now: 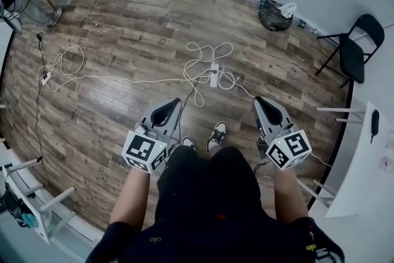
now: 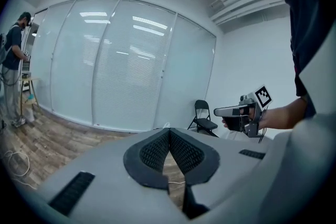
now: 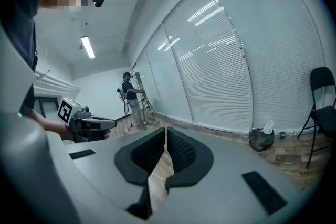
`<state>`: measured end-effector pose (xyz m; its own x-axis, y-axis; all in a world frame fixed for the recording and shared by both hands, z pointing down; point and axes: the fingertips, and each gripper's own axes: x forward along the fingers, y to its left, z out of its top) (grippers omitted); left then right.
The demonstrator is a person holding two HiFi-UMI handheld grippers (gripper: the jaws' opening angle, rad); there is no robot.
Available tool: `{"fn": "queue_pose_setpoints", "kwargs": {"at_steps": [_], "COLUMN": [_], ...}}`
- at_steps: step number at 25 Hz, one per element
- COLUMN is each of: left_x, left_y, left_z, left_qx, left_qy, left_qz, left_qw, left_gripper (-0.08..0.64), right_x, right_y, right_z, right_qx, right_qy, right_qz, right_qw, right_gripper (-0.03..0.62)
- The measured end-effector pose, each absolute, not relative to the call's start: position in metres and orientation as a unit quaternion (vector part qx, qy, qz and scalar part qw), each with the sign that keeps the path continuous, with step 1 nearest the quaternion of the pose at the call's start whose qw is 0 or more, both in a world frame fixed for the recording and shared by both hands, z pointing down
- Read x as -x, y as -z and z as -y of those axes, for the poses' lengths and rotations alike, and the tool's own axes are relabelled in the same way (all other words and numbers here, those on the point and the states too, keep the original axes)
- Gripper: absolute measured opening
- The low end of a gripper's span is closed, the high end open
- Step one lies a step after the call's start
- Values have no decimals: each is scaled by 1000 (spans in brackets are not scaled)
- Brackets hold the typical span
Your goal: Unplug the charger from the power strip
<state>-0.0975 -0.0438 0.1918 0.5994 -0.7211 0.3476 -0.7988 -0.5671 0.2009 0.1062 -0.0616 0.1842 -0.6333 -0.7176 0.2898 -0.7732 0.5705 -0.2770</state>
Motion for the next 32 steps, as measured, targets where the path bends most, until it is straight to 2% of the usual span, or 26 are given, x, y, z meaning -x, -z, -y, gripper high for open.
{"fn": "queue_pose_setpoints", "kwargs": {"at_steps": [5,12,16,20,21,23,32], "left_x": [75,65,60,58,55,47,36], "left_y": [-228,-308,-374,-474,-499,-547,-739], "left_z": [93,161,194,227,232,240,260], "left_qx": [-875,-878,-887,-887,-888,-891,-894], "left_qy": [-125,-146,-159,-193,-207,-228,-242], "left_qz": [433,409,383,373,365,344,313], "left_qw": [179,202,204,192,189,189,212], "left_gripper": [20,20,20,20,20,19,20], "right_x": [-130,-113,-105,-111,-113,-115,-100], "right_y": [-225,-313,-380,-479,-506,-557,-776], "right_z": [106,164,193,215,216,216,207], "right_qx": [-412,-407,-415,-445,-448,-446,-377], "right_qy": [-205,-215,-215,-216,-225,-244,-252], "right_qz": [882,877,869,845,839,833,853], "right_qw": [100,142,164,202,209,218,258], "right_gripper": [29,31,31,33,46,130,164]}}
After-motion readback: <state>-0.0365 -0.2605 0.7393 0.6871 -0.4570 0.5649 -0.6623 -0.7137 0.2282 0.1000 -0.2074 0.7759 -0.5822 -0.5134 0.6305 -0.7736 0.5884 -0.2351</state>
